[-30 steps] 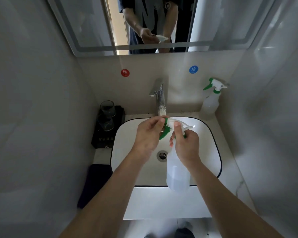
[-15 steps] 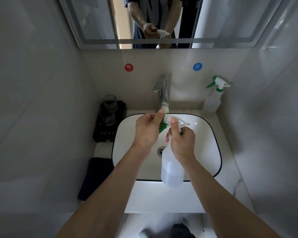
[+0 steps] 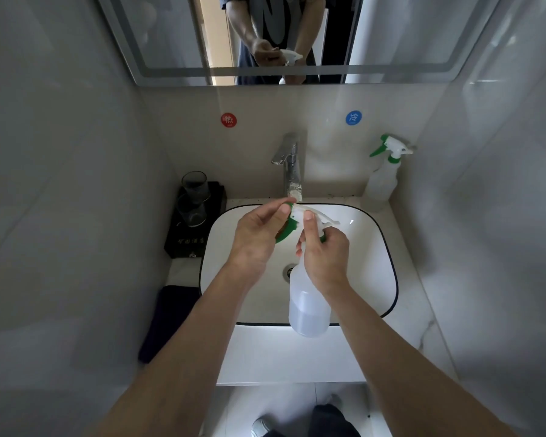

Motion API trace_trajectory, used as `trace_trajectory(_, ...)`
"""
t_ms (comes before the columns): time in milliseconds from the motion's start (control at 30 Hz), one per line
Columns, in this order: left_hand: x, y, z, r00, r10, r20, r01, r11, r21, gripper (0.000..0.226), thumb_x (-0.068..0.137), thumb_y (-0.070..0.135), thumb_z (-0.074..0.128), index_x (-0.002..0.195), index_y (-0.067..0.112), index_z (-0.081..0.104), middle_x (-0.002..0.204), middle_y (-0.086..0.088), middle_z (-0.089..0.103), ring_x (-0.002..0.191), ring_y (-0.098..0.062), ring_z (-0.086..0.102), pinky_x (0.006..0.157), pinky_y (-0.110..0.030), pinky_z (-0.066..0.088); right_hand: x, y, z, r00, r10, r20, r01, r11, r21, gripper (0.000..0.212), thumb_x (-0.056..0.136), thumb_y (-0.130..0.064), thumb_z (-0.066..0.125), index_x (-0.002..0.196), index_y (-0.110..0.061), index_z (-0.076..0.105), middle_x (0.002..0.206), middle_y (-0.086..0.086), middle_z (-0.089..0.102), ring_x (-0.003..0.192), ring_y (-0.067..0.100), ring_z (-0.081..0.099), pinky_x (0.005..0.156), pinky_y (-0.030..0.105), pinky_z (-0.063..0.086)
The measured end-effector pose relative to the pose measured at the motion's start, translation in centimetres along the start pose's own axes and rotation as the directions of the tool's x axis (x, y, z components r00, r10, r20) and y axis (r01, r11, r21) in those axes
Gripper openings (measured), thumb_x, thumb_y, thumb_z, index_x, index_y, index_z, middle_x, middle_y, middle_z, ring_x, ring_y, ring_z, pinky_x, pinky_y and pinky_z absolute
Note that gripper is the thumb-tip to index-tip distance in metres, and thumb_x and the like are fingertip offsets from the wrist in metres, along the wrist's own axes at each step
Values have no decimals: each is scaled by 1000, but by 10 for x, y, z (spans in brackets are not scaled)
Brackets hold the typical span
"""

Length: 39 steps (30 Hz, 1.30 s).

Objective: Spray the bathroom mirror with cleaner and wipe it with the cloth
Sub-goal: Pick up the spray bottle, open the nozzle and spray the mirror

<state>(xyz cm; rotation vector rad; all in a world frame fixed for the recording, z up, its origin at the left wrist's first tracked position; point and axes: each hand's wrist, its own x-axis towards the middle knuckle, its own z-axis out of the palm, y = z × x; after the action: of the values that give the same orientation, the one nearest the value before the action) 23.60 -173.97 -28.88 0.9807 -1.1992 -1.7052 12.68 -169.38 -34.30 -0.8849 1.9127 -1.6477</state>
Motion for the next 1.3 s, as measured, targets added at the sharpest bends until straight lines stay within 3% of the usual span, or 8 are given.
trace_trajectory(100, -1, 0, 3, 999, -17, -39, 18, 1000, 5, 21, 102, 9, 59, 117, 2, 71, 95, -9, 71, 81, -14, 64, 90, -27, 56, -1, 3, -1, 1000, -16, -4, 16, 1000, -15, 68, 87, -72, 43, 49, -18, 57, 49, 2, 64, 52, 13, 64, 57, 10, 43)
trace_trajectory(267, 3, -2, 3, 997, 18, -71, -9, 991, 130, 19, 101, 19, 63, 97, 4, 75, 56, 15, 59, 53, -1, 53, 57, -12, 45, -1, 4, -2, 1000, -30, -4, 30, 999, -13, 67, 88, -71, 43, 49, -19, 57, 49, 1, 64, 53, 13, 65, 57, 11, 44)
trace_trajectory(533, 5, -2, 7, 996, -10, -89, 21, 993, 116, 33, 98, 34, 66, 74, 11, 65, 62, 6, 55, 56, -9, 49, 59, -17, 45, -2, 4, -2, 1000, -20, -3, 19, 1000, -19, 68, 89, -72, 44, 47, -20, 56, 49, 2, 64, 53, 15, 66, 59, 19, 47)
trace_trajectory(700, 2, -1, 9, 995, -37, -90, 45, 995, 88, 31, 99, 36, 65, 82, 10, 70, 71, -1, 59, 66, -12, 53, 75, -29, 50, -2, 5, -2, 1000, -14, -3, 14, 999, -34, 68, 89, -72, 44, 48, -19, 56, 49, 2, 64, 53, 16, 65, 62, 27, 48)
trace_trajectory(867, -5, 2, -4, 987, -150, 51, 151, 988, -33, 42, 107, 48, 40, 104, 24, 74, 87, 4, 70, 84, -7, 69, 86, -33, 48, -3, 6, -2, 999, -44, -4, 44, 998, -43, 68, 89, -72, 43, 51, -18, 60, 50, 2, 64, 53, 17, 66, 63, 29, 51)
trace_trajectory(1000, -13, 0, -4, 989, -93, 114, 83, 993, 90, 27, 100, 46, 51, 100, 33, 75, 89, 6, 71, 93, -13, 69, 96, -38, 47, -3, 7, -4, 999, -52, 1, 52, 997, -48, 73, 89, -73, 41, 52, -14, 63, 52, 3, 66, 56, 17, 67, 66, 32, 54)
trace_trajectory(1167, -13, -1, -3, 994, 34, 105, -45, 994, 100, 23, 104, 21, 57, 120, 17, 73, 93, 6, 75, 88, -7, 71, 83, -15, 51, -4, 5, -3, 998, -55, 12, 55, 998, -29, 66, 89, -70, 43, 48, -20, 57, 50, 2, 64, 55, 18, 67, 66, 32, 54)
trace_trajectory(1300, -9, -1, 0, 990, 109, 91, -126, 969, 213, 26, 106, 9, 51, 121, -7, 64, 66, 18, 67, 62, 5, 60, 65, -5, 45, -4, 5, -4, 998, -64, 16, 65, 997, -29, 64, 89, -70, 43, 49, -21, 56, 50, 2, 63, 54, 18, 66, 63, 29, 52)
